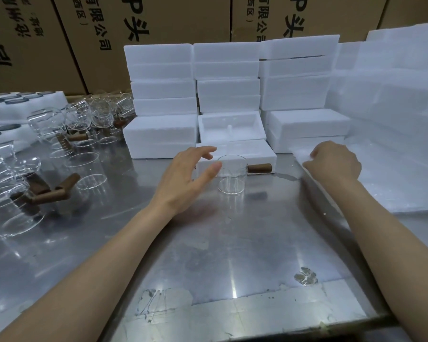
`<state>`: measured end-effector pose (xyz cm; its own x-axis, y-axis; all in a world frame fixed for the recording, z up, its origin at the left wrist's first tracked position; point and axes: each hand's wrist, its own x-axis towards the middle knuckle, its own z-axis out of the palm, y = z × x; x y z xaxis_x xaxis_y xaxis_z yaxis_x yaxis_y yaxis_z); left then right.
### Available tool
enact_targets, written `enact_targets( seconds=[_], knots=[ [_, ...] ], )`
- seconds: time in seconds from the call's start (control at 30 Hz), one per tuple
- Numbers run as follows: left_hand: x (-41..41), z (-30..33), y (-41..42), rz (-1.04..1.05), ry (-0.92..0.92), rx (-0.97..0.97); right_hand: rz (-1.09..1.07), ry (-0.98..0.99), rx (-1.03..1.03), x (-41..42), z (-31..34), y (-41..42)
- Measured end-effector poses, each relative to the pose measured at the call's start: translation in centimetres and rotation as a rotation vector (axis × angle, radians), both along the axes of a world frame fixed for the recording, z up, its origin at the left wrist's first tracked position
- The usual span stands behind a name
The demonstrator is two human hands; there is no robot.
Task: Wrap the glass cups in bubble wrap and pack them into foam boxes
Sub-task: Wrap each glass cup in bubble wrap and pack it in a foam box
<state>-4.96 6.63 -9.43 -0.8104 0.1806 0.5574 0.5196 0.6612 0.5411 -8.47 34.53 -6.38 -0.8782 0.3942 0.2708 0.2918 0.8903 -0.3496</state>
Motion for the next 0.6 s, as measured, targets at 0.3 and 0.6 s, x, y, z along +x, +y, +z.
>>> enact_targets(
  seconds=[0.3,0.6],
  knots=[
    [0.8,0.7,0.3,0.007,0.052,0.048,0.006,0.384,-0.104,0.7,1.3,-0.5],
    [3.1,2.9,3.3,-0.087,0.039,0.295,0.583,0.812,0.024,4.1,3.1,-5.4]
  ],
)
